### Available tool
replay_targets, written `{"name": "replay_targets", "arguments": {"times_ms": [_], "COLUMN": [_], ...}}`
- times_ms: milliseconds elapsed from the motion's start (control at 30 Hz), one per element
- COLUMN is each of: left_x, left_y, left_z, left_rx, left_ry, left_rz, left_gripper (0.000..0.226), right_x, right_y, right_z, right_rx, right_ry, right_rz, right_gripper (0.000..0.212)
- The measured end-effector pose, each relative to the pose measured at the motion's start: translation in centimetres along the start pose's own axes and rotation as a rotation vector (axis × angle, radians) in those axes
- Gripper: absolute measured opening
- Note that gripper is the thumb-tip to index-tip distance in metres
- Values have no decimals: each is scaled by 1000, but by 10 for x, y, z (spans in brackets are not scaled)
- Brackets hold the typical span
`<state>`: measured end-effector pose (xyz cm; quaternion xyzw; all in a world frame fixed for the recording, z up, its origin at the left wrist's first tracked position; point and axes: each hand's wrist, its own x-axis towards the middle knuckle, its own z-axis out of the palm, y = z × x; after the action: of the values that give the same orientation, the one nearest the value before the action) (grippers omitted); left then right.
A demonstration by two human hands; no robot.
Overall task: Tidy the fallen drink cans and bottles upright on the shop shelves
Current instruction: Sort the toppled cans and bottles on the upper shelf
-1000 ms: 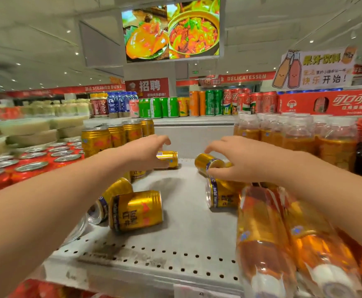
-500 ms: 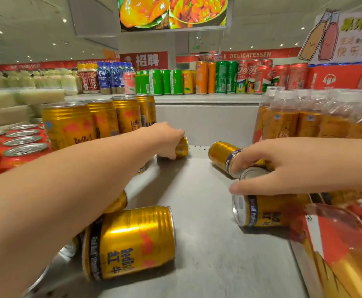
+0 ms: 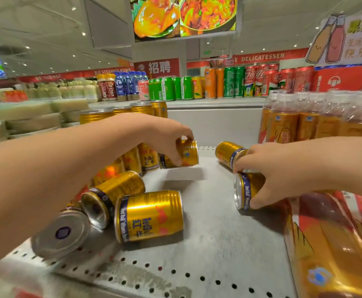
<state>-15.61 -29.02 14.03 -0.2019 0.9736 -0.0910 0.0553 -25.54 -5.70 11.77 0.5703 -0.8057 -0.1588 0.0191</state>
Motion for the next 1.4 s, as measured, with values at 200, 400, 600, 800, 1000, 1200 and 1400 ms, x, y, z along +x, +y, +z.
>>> {"name": "replay_targets", "arguments": {"times_ms": [200, 400, 600, 800, 1000, 1200, 1400], "left_x": [-37, -48, -54, -51, -57, -65, -65], "left_y": [-6, -18, -23, -18, -19, -19, -19], "left_z": [14, 25, 32, 32, 24, 10, 19], "left_rx": [1, -10, -16, 51, 78, 28, -15], "left_ry": [-49, -105, -125, -97, -91, 46, 106], "left_rz": [-33, -126, -147, -147, -86, -24, 28], "left_gripper": [80, 80, 74, 58, 48, 39, 31], "right_x": [5, 22, 50, 69, 67, 64, 58], "right_y": [-1, -11, -30, -51, -61, -67, -58], "right_z": [-4, -8, -17, -19, -17, -24, -28], "right_rx": [53, 121, 185, 160, 188, 252, 390], "right_ry": [14, 110, 195, 228, 247, 221, 319], "right_rz": [-30, -96, -169, -251, -307, -351, -285], "right_gripper": [77, 74, 74, 72, 74, 68, 37]}}
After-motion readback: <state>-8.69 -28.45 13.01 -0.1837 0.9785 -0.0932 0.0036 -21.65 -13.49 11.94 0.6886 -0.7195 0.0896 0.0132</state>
